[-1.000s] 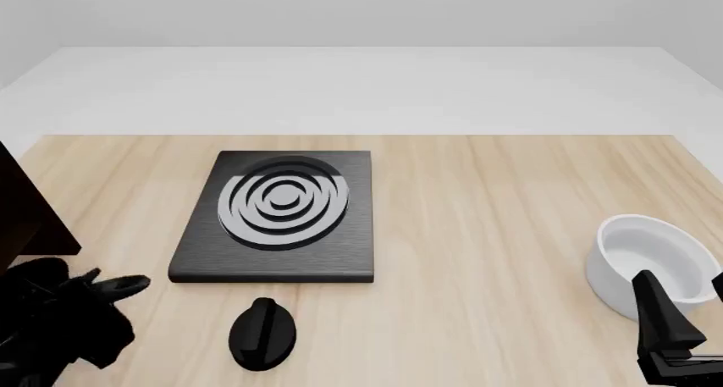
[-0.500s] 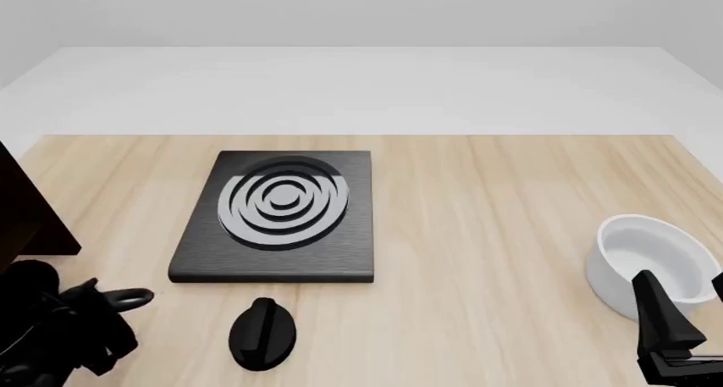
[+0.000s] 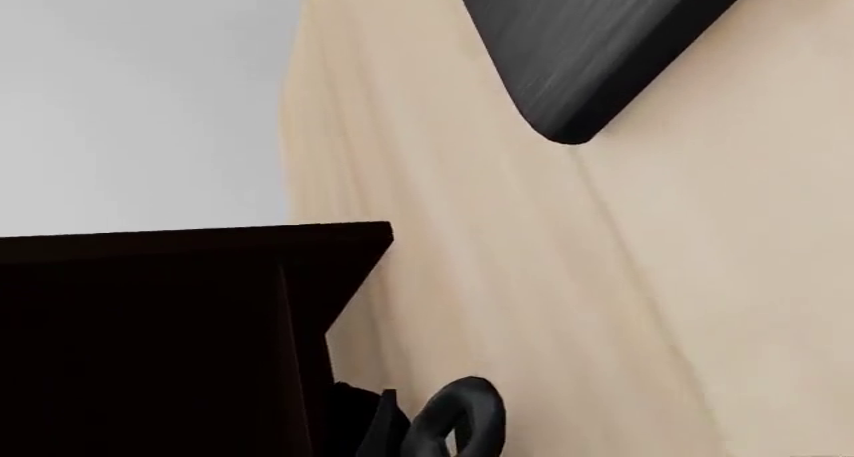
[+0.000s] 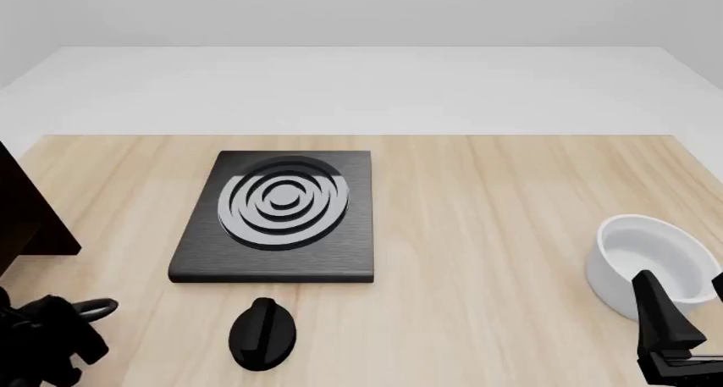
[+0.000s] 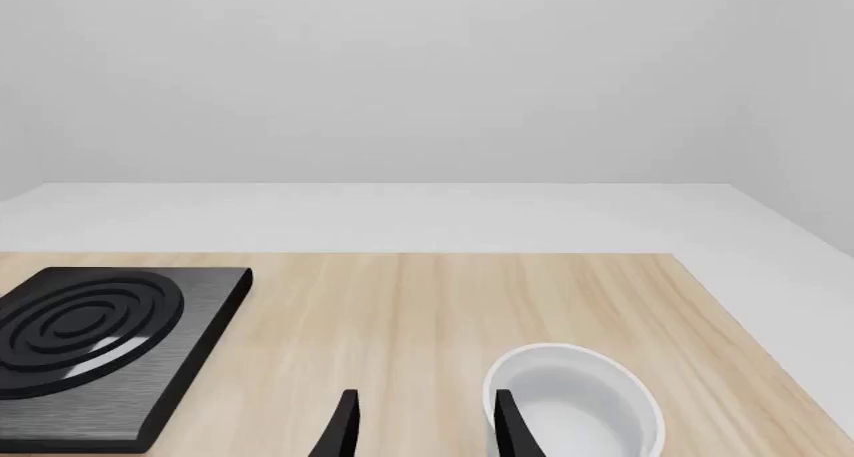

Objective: Put the frying pan under the cabinet shelf.

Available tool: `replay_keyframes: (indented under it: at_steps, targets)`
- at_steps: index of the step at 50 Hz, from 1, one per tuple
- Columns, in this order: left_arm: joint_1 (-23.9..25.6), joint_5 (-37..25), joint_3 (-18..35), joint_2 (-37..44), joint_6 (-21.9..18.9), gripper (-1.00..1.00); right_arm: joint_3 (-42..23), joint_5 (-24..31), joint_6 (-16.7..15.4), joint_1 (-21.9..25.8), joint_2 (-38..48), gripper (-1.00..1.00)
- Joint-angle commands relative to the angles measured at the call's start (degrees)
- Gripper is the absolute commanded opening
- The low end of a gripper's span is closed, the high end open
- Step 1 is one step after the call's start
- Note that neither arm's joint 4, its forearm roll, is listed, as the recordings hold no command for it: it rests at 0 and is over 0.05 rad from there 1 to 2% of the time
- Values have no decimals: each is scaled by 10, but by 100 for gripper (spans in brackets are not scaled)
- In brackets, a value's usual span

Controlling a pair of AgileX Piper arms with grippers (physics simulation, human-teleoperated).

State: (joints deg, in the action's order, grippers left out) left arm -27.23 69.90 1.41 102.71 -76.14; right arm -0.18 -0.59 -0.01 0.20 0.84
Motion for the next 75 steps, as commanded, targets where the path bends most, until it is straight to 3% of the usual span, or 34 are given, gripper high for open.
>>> replay_keyframes:
  at_steps: [1, 22, 23, 42, 45, 46, 48, 50, 52, 62, 75]
  targets:
    - [-49, 0, -14, 9, -12, -100, 0, 0, 0, 0, 0, 100]
    - [-40, 0, -14, 2, -6, -100, 0, 0, 0, 0, 0, 100]
    - [-38, 0, -14, 10, -10, 100, 0, 0, 0, 0, 0, 100]
    - [47, -6, -14, 52, 5, 100, 0, 0, 0, 0, 0, 100]
    - [68, -210, -14, -140, 2, 100, 0, 0, 0, 0, 0, 100]
    - [78, -318, -14, -249, 12, 100, 0, 0, 0, 0, 0, 100]
    - [82, -398, -14, -325, -8, 100, 0, 0, 0, 0, 0, 100]
    - [94, -492, -14, -413, 3, 100, 0, 0, 0, 0, 0, 100]
    - [97, -538, -14, -460, -9, 100, 0, 0, 0, 0, 0, 100]
    - [127, -672, -14, -584, -11, 100, 0, 0, 0, 0, 0, 100]
    - [160, -724, -14, -633, -2, 100, 0, 0, 0, 0, 0, 100]
